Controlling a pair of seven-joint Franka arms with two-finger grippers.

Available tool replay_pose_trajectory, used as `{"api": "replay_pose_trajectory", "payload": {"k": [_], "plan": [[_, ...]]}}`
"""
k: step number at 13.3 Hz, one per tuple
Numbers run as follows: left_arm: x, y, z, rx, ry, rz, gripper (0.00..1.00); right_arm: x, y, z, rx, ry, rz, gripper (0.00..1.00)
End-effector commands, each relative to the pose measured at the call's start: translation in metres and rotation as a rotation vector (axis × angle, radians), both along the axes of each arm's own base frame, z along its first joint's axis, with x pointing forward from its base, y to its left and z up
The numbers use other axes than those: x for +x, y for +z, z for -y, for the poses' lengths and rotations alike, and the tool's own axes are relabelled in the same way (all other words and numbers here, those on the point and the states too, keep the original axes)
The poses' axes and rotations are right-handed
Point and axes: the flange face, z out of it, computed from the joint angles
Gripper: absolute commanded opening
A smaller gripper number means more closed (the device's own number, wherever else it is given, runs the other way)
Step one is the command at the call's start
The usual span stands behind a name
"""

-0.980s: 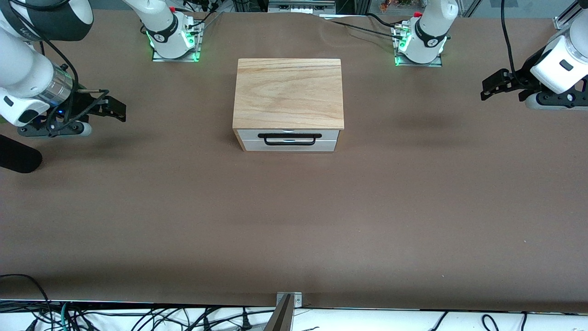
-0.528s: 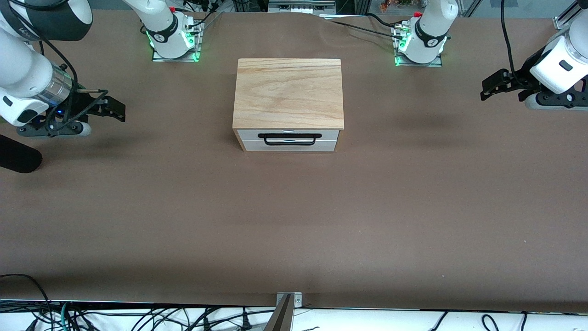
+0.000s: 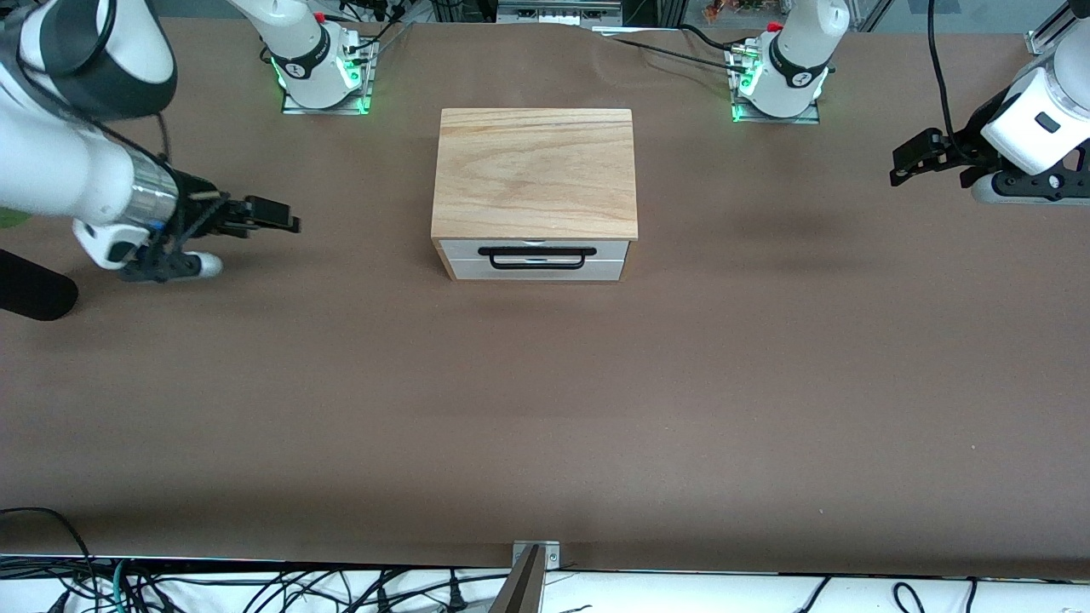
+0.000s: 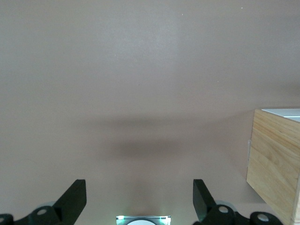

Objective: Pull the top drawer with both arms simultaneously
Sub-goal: 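Move both grippers toward the drawer's black handle from either end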

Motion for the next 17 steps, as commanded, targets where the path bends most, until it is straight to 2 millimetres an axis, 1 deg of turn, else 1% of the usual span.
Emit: {"api": "replay_pose_trajectory", "payload": {"k": [1, 3, 5, 7, 8, 9, 10, 11, 12, 14, 15, 16, 17], "plan": [[0.005, -0.013, 0.004, 0.0, -0.01, -0.013, 1.0, 0.022, -0.04, -0.019, 0.234, -0.057, -0.086, 1.0], [0.016, -0.037, 0.014, -0.088, 0.007, -0.063, 1.0, 0.034, -0.077, -0.031, 0.409, -0.053, -0.088, 1.0], [0.025, -0.063, 0.024, -0.126, 0.006, -0.114, 1.0, 0.041, -0.117, -0.041, 0.56, -0.028, -0.051, 1.0], [0.035, -0.089, 0.037, -0.25, 0.037, -0.109, 1.0, 0.045, -0.141, -0.051, 0.647, -0.019, 0.021, 1.0], [0.042, -0.106, 0.044, -0.31, 0.061, -0.113, 1.0, 0.044, -0.152, -0.065, 0.694, 0.016, 0.077, 1.0], [0.047, -0.123, 0.05, -0.363, 0.086, -0.127, 1.0, 0.038, -0.165, -0.075, 0.742, 0.031, 0.137, 1.0], [0.053, -0.14, 0.058, -0.43, 0.119, -0.143, 1.0, 0.029, -0.183, -0.086, 0.799, 0.027, 0.182, 1.0], [0.055, -0.159, 0.068, -0.508, 0.149, -0.166, 1.0, 0.02, -0.195, -0.098, 0.874, 0.004, 0.215, 1.0], [0.055, -0.178, 0.078, -0.596, 0.179, -0.181, 1.0, 0.011, -0.215, -0.102, 0.916, -0.023, 0.237, 1.0], [0.05, -0.223, 0.109, -0.765, 0.192, -0.201, 1.0, -0.008, -0.246, -0.119, 0.958, -0.002, 0.277, 0.99], [0.047, -0.244, 0.124, -0.854, 0.192, -0.209, 1.0, -0.016, -0.259, -0.129, 0.98, -0.013, 0.262, 0.9], [0.043, -0.265, 0.142, -0.937, 0.178, -0.217, 1.0, -0.023, -0.264, -0.139, 0.993, -0.028, 0.25, 0.88], [0.039, -0.287, 0.157, -1.015, 0.144, -0.204, 1.0, -0.026, -0.266, -0.147, 0.99, -0.053, 0.251, 0.83]]}}
